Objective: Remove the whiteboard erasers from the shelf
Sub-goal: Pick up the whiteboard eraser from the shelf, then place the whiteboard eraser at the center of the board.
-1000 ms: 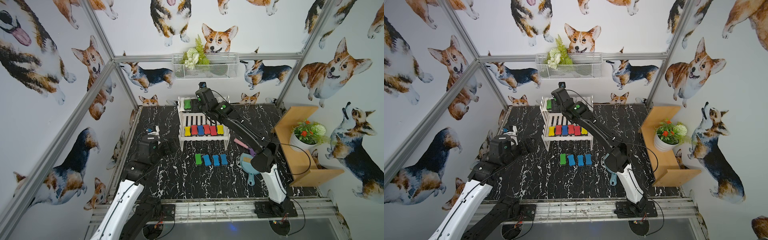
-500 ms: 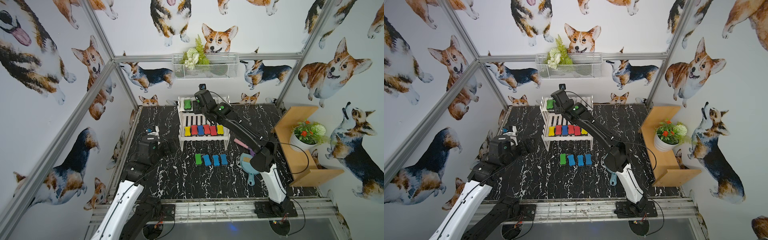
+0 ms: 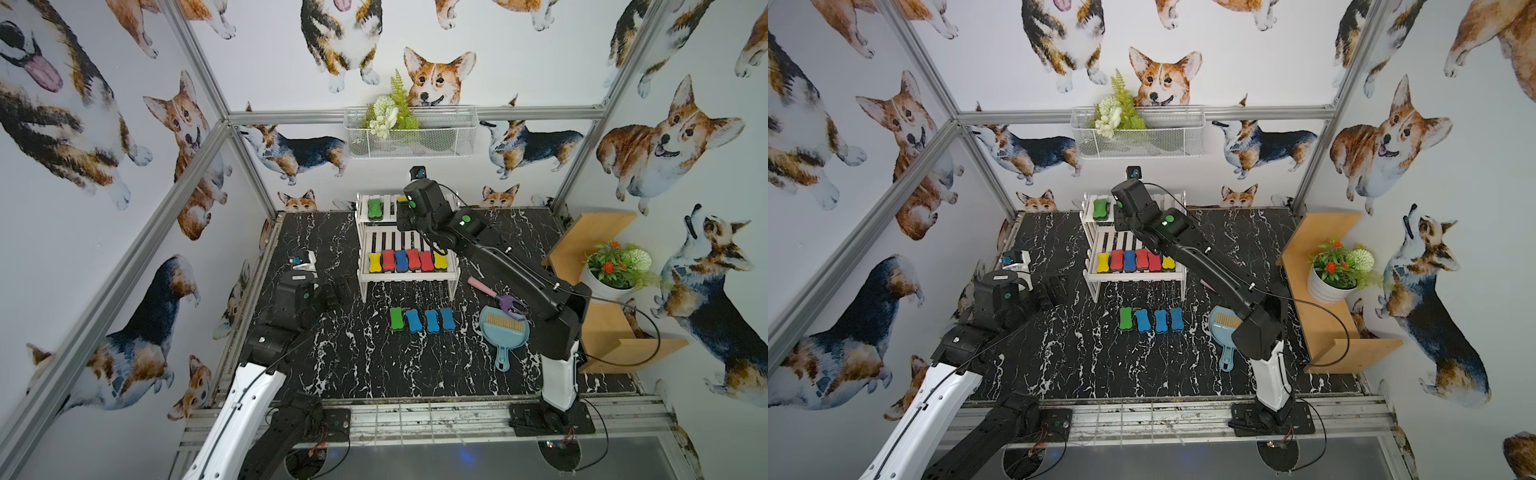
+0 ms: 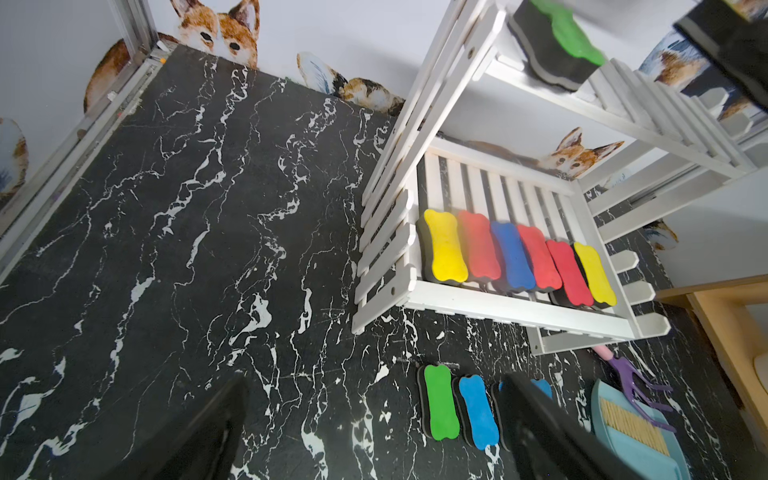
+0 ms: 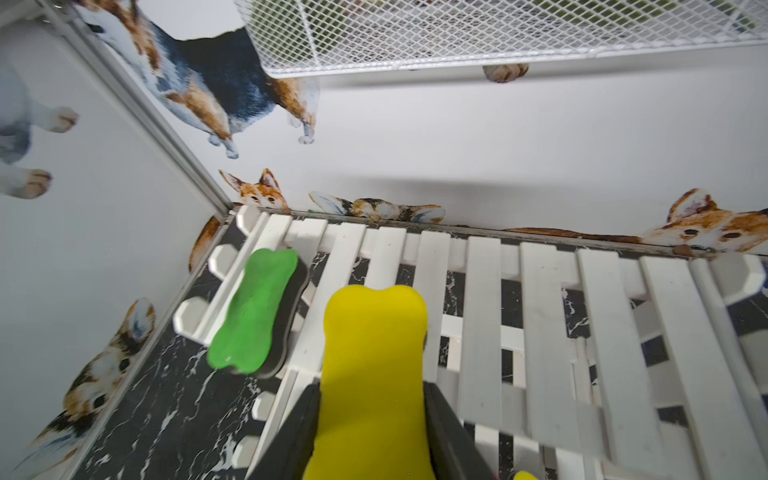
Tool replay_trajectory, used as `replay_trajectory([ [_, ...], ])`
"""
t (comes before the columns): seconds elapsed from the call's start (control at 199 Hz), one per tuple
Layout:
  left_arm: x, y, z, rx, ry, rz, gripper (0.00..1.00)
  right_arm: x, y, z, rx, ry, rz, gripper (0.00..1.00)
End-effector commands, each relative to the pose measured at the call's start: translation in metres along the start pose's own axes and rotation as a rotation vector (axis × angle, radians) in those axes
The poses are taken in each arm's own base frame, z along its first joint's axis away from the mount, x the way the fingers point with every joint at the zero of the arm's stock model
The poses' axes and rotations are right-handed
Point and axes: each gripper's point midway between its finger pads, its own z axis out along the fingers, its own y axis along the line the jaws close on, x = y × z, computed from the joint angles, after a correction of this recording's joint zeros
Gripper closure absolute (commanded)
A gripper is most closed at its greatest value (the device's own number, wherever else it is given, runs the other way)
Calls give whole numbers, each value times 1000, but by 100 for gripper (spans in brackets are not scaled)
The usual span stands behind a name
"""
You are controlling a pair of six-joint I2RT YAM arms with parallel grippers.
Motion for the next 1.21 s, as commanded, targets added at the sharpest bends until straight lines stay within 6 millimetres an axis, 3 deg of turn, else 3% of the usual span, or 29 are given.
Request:
replay_trajectory([
  [0.0, -8, 4, -6, -27, -33, 13, 0, 13, 17, -28, -103, 4, 65, 60],
  [0.161, -16, 8, -16, -46, -73, 14, 0, 75, 21, -69, -159, 52, 109, 61],
  [0.287, -24, 9, -24, -56, -107, 11, 0, 129, 23, -84, -178, 98, 159, 62],
  [0.437, -33, 8, -32, -59, -137, 8, 0, 195, 27, -76, -152, 142, 185, 63],
  [0.553, -37, 6, -36, -51, -146, 4, 0, 230, 37, -60, -128, 137, 181, 63],
  [0.875, -39, 9, -43, -70, -152, 12, 0, 294, 87, -4, -94, 183, 91, 64],
  [1.202, -35, 9, -40, -66, -135, 9, 0, 316, 88, 29, 35, 220, 94, 66],
])
